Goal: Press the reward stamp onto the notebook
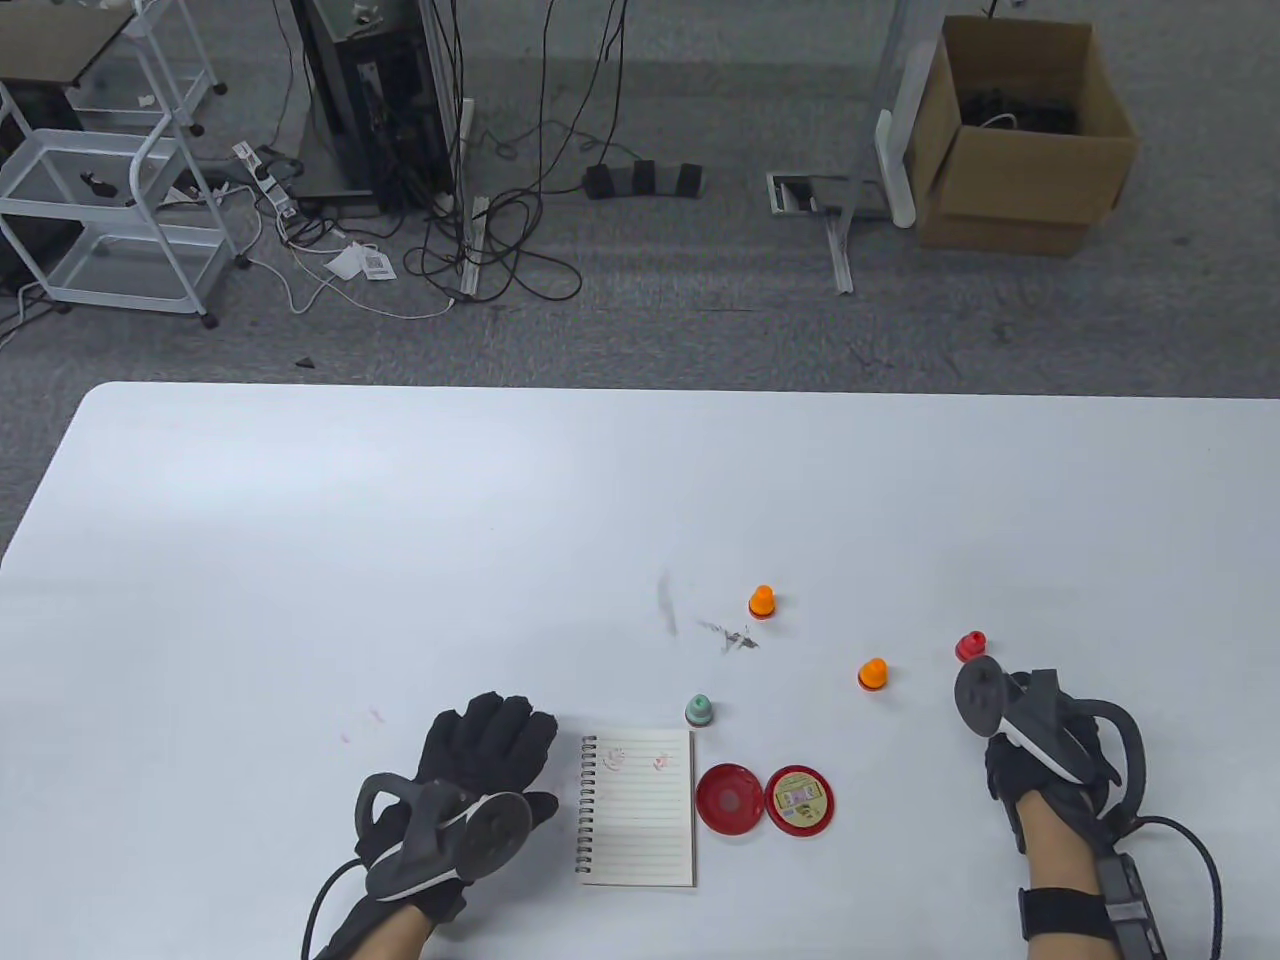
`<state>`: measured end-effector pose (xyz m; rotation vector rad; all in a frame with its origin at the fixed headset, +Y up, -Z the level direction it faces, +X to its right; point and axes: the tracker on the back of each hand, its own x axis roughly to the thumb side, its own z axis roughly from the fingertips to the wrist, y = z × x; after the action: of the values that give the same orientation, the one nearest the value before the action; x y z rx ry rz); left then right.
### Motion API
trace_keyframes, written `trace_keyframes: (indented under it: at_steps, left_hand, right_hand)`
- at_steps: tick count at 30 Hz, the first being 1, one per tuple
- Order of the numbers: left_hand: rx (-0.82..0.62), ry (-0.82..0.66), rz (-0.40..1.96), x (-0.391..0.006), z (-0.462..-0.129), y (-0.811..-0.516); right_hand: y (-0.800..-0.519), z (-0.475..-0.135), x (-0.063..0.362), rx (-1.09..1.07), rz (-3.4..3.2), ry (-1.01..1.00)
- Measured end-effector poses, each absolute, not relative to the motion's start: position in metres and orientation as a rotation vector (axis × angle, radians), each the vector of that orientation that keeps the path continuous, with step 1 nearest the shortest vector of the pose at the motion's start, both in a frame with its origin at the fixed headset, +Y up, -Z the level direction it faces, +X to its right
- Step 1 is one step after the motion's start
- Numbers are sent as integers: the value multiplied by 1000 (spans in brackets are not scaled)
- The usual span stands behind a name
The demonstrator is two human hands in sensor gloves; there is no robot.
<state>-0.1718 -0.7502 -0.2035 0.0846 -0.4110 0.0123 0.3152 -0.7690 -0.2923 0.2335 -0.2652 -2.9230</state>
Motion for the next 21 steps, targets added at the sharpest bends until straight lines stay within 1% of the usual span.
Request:
trace_keyframes:
  at_steps: [4, 7, 12, 16, 21]
  left_hand:
    - [89, -407, 14, -173, -204, -750]
    - [91, -397, 21, -176, -205, -748]
    - [97, -396, 22, -176, -204, -748]
    - [109, -399, 24, -177, -202, -747]
    - [116, -394, 26, -179, -202, -745]
  right_hand:
    - [-763, -290, 314, 241, -2915, -283]
    - [-749, -289, 310, 221, -2935, -215]
    - [-731, -292, 288, 125, -2948, -147]
    - [-728, -297, 265, 40, -2948, -134]
    - [-734, -306, 243, -28, -2949, -169]
